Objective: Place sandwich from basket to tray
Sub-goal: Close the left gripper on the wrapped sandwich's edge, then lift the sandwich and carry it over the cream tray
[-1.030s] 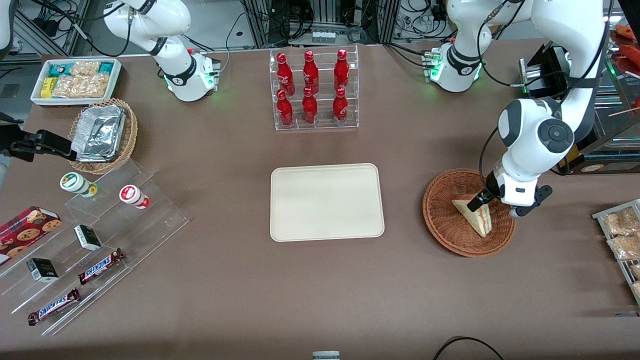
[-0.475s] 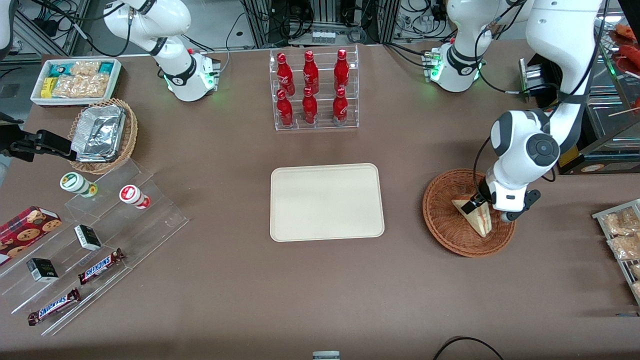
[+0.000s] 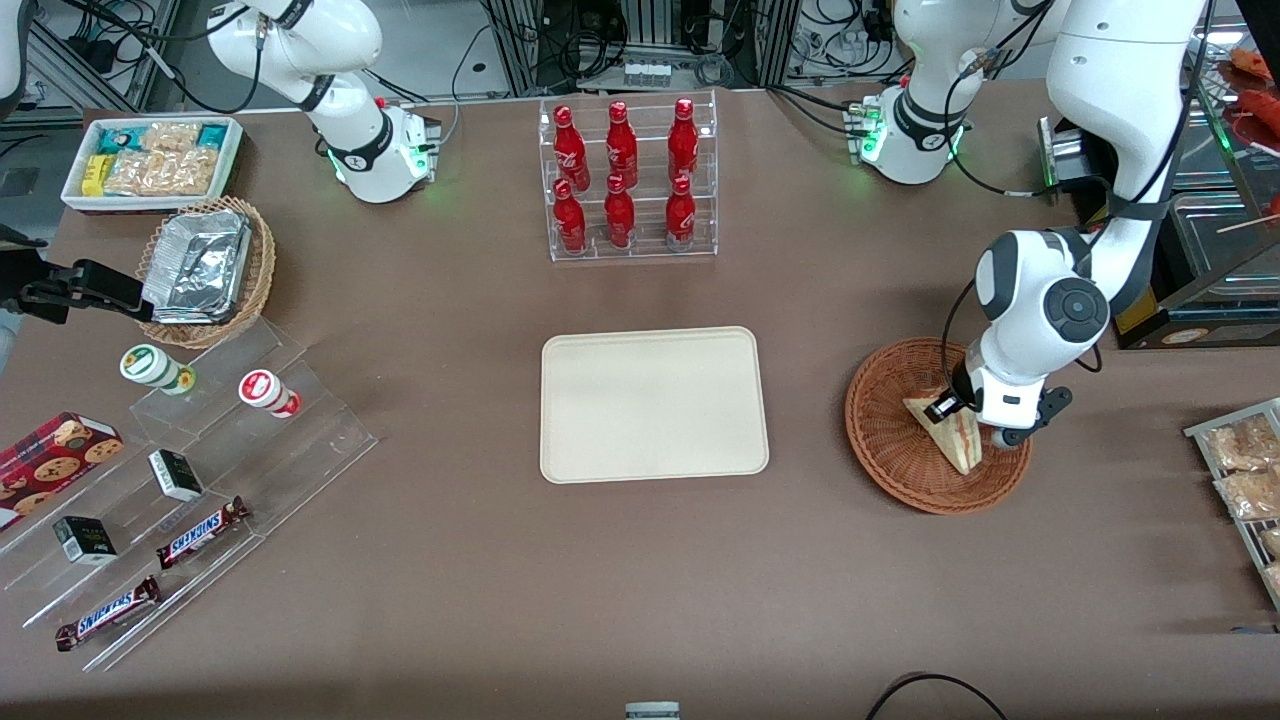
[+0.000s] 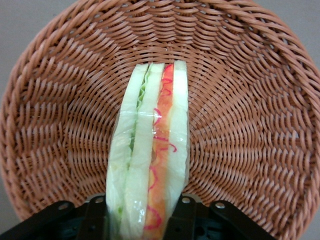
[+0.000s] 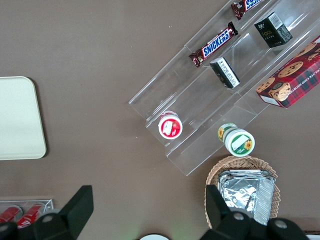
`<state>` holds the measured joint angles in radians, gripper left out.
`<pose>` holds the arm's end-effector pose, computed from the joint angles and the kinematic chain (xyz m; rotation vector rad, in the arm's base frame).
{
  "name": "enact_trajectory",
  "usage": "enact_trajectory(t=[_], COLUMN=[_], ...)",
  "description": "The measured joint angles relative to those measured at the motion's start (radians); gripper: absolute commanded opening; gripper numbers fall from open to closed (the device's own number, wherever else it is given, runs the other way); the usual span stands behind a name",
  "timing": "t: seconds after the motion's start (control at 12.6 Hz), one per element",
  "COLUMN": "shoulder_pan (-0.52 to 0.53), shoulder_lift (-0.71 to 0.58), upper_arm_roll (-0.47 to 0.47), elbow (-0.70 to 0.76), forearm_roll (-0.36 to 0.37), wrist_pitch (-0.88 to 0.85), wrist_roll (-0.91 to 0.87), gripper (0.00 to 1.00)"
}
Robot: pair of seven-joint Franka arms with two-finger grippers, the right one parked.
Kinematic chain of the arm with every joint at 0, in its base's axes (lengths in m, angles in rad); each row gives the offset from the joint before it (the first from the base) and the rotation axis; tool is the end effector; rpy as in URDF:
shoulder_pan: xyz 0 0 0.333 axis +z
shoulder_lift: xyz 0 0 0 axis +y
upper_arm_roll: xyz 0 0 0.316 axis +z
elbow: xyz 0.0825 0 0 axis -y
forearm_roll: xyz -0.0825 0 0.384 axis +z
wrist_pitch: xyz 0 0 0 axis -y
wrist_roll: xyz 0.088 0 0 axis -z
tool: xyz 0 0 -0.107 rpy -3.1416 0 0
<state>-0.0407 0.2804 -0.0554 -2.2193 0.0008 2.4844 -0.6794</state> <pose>0.5466 -0.0528 0.2476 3.0004 0.9030 -0.0304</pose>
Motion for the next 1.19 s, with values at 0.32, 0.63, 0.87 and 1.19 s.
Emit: enact_trajectory(t=[0.32, 0.63, 0.87, 1.19], shoulder_pan=[-0.012, -0.179, -0.33, -0.488], shoulder_lift=[-0.036, 0.019, 0.129, 0.294], upper_arm_roll=[-0.018, -0.038, -0.043, -0.044], elbow=[0.184, 0.326, 0.414, 0.627], forearm_roll=[0.0, -0.001, -0.001, -0.001], wrist_pitch=[-0.303, -0.369, -0.368, -0.405], wrist_roll=[0.068, 0.037, -0.054, -0.214], gripper=[0.0, 0.0, 0.0, 0.0])
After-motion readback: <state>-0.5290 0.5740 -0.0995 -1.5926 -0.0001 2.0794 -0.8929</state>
